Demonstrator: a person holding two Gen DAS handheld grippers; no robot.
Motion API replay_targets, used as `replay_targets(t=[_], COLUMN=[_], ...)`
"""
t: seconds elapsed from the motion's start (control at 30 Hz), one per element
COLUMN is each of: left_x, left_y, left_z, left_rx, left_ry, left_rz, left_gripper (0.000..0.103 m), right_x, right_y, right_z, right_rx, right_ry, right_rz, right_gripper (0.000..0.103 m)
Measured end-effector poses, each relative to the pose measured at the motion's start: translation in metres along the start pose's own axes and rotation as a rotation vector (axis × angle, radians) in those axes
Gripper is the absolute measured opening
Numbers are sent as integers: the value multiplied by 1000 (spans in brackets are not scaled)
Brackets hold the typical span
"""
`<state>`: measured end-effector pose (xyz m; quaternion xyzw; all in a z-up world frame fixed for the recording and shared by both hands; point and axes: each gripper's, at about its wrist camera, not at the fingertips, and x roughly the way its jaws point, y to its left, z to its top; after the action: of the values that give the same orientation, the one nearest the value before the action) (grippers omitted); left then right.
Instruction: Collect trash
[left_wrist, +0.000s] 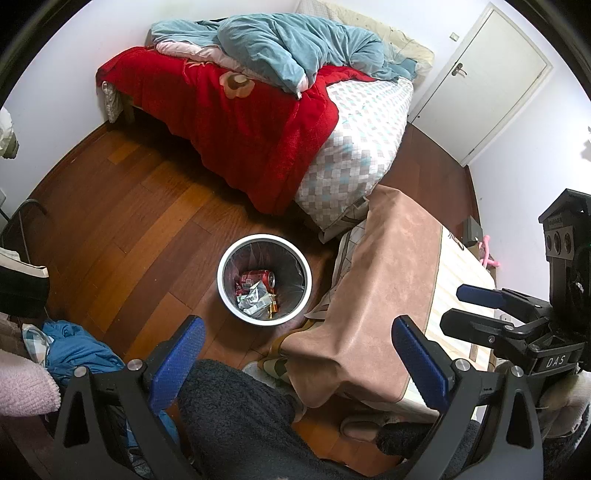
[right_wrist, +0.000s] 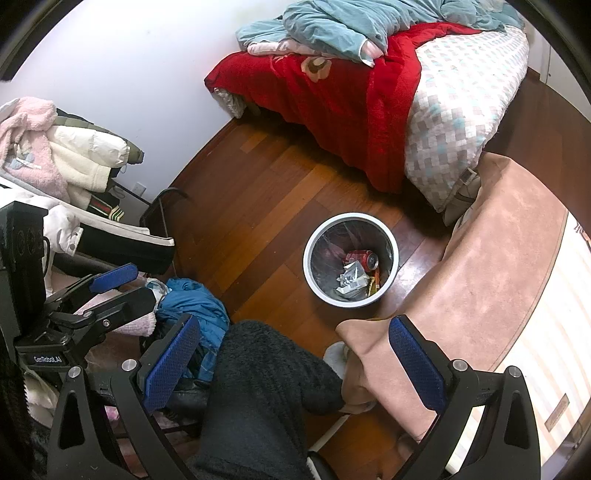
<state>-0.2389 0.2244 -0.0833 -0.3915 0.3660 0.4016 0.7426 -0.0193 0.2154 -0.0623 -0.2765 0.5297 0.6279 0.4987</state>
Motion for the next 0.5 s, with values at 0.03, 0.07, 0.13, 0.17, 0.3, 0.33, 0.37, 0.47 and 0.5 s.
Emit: replay_targets(t=[0.03, 0.07, 0.13, 0.17, 0.3, 0.33, 0.37, 0.47, 0.5], left_x=[0, 0, 0, 0, -1, -2, -2, -2, -2], left_y=[0, -1, -2, -3, -6, -5, -5, -5, -5], left_z=[0, 0, 0, 0, 1, 0, 0, 0, -1], left_rx=[2, 2, 2, 1, -3, -3, -4, -5, -8], left_ry=[-2, -2, -5, -7, -10, -10, -9, -12, -12], left_rz=[-1, 1, -1, -1, -2, -3, -6, -3, -5], left_gripper=[103, 103, 103, 103, 103, 103, 103, 103, 103], right_x=[0, 0, -1, -2, -2, -2, -2, -4, -5], right_y=[1, 1, 3, 5, 7, 8, 7, 6, 4], right_z=[0, 0, 1, 1, 1, 1, 0, 1, -1], right_rx=[-1, -3, -5, -9, -10, -11, -14, -16, -20], right_ry=[0, -2, -2, -3, 0, 1, 4, 6, 7], right_rz=[0, -2, 2, 1, 2, 2, 3, 1, 3], right_gripper=[103, 103, 103, 103, 103, 103, 103, 103, 103])
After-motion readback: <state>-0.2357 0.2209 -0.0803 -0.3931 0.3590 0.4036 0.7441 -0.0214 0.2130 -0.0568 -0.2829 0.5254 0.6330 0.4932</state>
